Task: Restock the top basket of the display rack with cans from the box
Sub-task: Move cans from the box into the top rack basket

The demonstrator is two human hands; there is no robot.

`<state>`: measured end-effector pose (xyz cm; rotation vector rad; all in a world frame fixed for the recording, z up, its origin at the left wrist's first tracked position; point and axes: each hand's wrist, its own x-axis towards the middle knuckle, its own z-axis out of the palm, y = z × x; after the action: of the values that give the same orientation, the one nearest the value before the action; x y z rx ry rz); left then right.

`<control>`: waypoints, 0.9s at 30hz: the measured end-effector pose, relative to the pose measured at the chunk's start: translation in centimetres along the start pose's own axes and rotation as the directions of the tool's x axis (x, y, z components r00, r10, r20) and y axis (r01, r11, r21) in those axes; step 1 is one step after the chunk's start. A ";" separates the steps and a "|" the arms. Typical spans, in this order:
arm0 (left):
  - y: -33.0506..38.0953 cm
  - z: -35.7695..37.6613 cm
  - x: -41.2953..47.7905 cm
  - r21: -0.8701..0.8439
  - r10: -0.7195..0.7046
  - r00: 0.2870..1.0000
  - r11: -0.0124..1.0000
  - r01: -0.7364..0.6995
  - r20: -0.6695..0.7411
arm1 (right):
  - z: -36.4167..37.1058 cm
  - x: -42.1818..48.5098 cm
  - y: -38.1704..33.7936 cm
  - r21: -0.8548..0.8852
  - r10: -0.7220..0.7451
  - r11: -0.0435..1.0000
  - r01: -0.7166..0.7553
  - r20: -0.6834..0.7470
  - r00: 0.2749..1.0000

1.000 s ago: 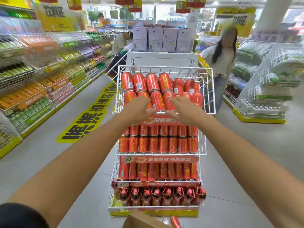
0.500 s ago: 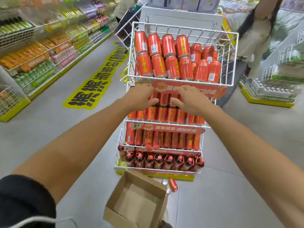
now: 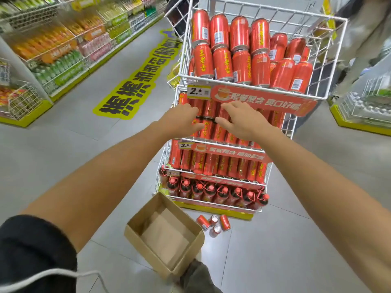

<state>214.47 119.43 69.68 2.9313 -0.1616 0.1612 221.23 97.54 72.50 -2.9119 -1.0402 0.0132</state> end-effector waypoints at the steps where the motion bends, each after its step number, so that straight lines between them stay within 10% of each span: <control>1: 0.1 0.5 0.2 0.005 -0.002 1.000 1.000 0.002 0.011 | 0.4 -0.2 0.1 0.000 0.007 1.000 -0.007 0.007 1.000; 27: 13.1 17.0 6.1 -0.024 -0.144 0.962 0.988 0.153 0.232 | 13.3 -5.4 18.7 0.035 -0.067 0.998 0.061 0.203 0.977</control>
<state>220.55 102.59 56.37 2.8974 0.0218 -0.2032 228.54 80.21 58.27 -2.8966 -1.1503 0.3292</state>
